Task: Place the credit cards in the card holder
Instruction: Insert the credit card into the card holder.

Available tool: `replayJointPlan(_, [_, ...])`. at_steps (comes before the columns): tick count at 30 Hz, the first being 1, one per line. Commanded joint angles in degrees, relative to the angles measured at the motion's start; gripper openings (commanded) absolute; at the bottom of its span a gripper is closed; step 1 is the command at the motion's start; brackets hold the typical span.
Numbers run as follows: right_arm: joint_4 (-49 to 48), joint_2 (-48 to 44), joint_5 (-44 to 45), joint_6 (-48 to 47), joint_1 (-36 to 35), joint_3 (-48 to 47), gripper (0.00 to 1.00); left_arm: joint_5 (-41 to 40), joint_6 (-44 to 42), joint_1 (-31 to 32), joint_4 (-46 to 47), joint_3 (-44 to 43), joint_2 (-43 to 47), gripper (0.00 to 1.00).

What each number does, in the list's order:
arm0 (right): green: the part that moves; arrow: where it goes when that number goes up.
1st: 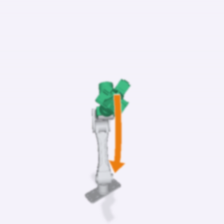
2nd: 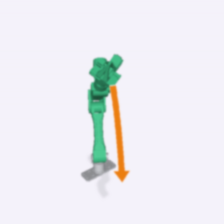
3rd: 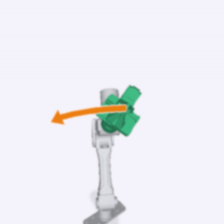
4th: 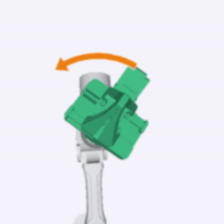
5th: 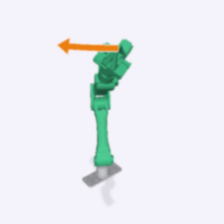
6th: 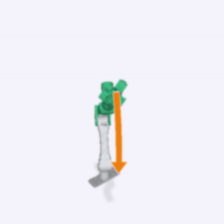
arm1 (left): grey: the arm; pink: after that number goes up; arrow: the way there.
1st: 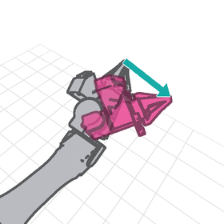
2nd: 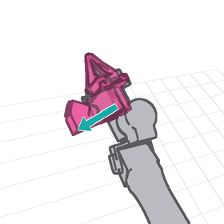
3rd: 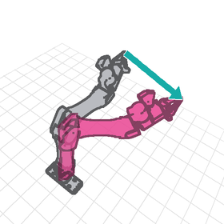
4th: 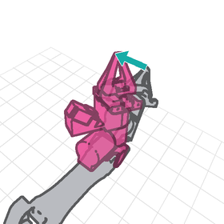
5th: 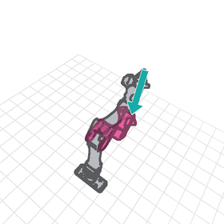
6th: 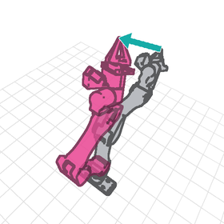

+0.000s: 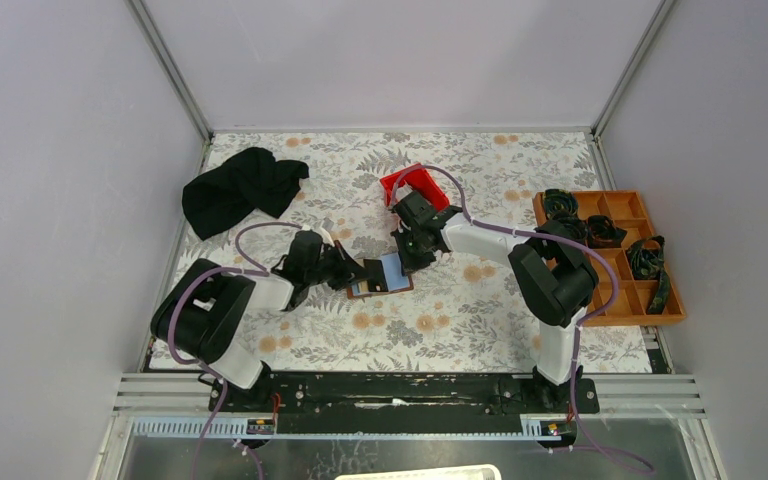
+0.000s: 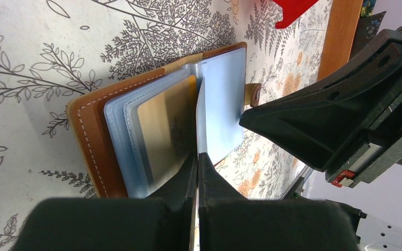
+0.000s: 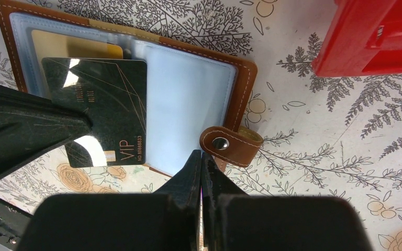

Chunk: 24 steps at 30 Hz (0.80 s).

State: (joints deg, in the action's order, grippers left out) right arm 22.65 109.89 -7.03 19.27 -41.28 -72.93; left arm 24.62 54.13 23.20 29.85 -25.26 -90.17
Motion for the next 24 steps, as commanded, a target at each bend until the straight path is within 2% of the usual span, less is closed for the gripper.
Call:
replayJointPlan(1, [0.5,0.5,0.52,-1.02,-0.36,-1.62,0.0,-2.79,0.25,0.78,1.7,0.69,-0.89,0.0])
replayJointPlan(14, [0.9,0.58,0.51,-1.54,-0.37,-0.43,0.0,-8.72,0.1,1.06,-2.72,0.47,0.64,0.0])
replayJointPlan(24, [1.14,0.77,0.31,-1.52,-0.35,-0.36,0.0,-7.46,0.6,1.15,-1.89,-0.91,-1.39,0.0])
